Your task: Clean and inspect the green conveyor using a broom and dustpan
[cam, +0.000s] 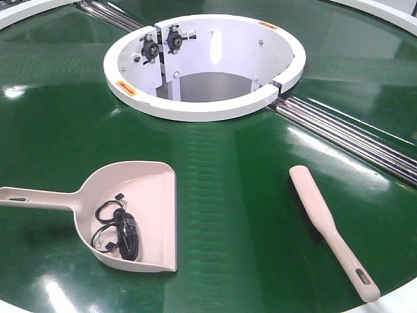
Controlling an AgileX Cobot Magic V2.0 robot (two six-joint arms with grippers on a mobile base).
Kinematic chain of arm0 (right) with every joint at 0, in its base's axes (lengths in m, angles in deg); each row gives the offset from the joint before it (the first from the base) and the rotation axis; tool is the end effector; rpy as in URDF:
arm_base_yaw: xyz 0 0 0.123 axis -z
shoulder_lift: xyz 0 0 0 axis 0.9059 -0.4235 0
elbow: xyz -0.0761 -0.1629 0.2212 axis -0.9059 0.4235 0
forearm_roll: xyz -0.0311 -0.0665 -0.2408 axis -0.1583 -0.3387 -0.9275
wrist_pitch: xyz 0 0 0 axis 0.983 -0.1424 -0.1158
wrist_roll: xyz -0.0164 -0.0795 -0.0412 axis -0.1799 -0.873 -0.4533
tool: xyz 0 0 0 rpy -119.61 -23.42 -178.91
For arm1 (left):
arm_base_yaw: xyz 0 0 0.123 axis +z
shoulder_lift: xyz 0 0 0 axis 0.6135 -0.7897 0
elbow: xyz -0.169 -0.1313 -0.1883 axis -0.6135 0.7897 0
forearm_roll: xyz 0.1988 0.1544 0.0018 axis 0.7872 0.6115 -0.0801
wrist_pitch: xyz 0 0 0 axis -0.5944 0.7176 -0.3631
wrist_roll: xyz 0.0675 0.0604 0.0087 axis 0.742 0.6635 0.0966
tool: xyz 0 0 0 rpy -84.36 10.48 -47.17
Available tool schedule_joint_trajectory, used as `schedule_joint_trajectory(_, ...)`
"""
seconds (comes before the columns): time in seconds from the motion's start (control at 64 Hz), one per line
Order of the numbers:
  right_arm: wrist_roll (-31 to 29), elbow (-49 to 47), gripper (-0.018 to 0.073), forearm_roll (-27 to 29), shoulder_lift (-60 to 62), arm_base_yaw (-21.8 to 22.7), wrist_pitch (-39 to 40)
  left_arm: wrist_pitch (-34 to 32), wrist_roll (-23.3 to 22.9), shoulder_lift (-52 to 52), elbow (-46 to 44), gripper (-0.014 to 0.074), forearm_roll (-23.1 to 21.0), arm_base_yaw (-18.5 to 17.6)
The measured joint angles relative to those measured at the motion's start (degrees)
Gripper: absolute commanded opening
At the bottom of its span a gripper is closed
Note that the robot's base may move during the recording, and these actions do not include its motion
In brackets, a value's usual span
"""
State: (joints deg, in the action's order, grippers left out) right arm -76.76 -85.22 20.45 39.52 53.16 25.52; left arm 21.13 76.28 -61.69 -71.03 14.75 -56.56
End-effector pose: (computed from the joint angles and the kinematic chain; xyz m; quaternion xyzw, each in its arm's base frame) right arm 0.0498 0.0115 0.2504 -0.1008 0.7217 0.0540 0.6827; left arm 0.0670 -0.0247 0.2560 0.2007 0.7121 -0.0488 0.6710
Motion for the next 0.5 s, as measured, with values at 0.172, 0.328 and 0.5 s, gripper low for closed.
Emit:
schedule_joint_trajectory(0.172, 0.0, 0.0, -0.0008, 0.0, 0.0, 0.0, 0.0, 0.0, 0.0, 0.0, 0.0, -0.0007, 0.0, 0.0)
schedule_joint_trajectory(0.328, 0.0, 0.0, -0.0008, 0.0, 0.0, 0.0, 0.0, 0.0, 0.0, 0.0, 0.0, -0.0007, 0.0, 0.0)
schedule_joint_trajectory(0.5, 0.0, 0.0, -0.0008, 0.0, 0.0, 0.0, 0.0, 0.0, 0.0, 0.0, 0.0, -0.0007, 0.0, 0.0)
